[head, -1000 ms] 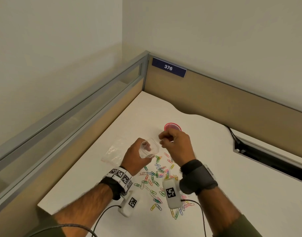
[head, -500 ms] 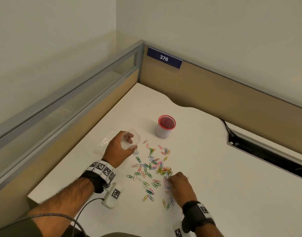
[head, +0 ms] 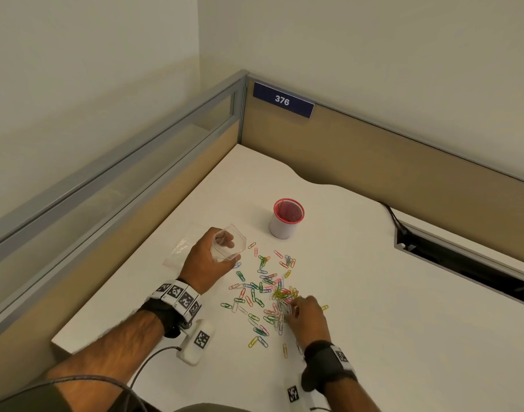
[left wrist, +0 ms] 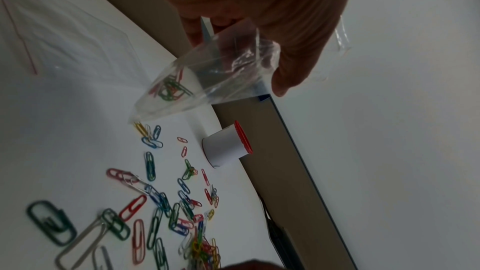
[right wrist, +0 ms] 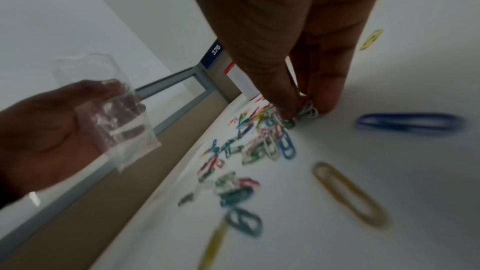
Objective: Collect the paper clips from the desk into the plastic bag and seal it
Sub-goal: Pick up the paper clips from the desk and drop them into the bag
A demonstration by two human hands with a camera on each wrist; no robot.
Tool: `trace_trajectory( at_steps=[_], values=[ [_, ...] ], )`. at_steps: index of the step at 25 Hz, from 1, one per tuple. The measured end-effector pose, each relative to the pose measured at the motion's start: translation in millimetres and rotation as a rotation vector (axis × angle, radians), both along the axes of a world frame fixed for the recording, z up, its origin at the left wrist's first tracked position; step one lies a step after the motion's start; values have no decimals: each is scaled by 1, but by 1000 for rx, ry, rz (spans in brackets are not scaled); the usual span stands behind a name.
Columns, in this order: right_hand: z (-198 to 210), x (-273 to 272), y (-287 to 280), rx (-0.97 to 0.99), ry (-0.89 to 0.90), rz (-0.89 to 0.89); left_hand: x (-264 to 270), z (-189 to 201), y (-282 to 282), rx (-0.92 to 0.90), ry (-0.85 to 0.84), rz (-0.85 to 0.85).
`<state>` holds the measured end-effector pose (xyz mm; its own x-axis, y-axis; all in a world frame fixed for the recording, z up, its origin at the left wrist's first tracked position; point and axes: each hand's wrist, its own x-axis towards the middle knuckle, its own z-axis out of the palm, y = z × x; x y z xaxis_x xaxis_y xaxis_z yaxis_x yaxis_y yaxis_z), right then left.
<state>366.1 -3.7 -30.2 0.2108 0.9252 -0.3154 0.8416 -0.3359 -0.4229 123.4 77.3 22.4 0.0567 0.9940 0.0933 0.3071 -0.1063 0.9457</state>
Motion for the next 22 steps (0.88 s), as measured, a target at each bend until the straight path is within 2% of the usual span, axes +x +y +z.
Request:
trace_trajectory(
  at_steps=[3, 7, 10, 14, 18, 22],
  values=[
    [8, 4, 24, 63, 12, 6, 2, 2, 0, 22, 17, -11],
    [10, 0, 31, -33, -101, 261, -1, 0, 3, 21, 9, -12],
    [1, -13, 28, 24, -227, 402, 2, 0, 4, 16, 10, -14],
    [-1, -11, 36, 71, -234, 348, 5, 0, 4, 16, 13, -21],
    [17, 1, 49, 73, -65, 168, 5, 0, 5, 8, 12, -25],
    [64, 3, 53, 208, 258, 38, 12, 0, 7, -8, 7, -37]
  ],
)
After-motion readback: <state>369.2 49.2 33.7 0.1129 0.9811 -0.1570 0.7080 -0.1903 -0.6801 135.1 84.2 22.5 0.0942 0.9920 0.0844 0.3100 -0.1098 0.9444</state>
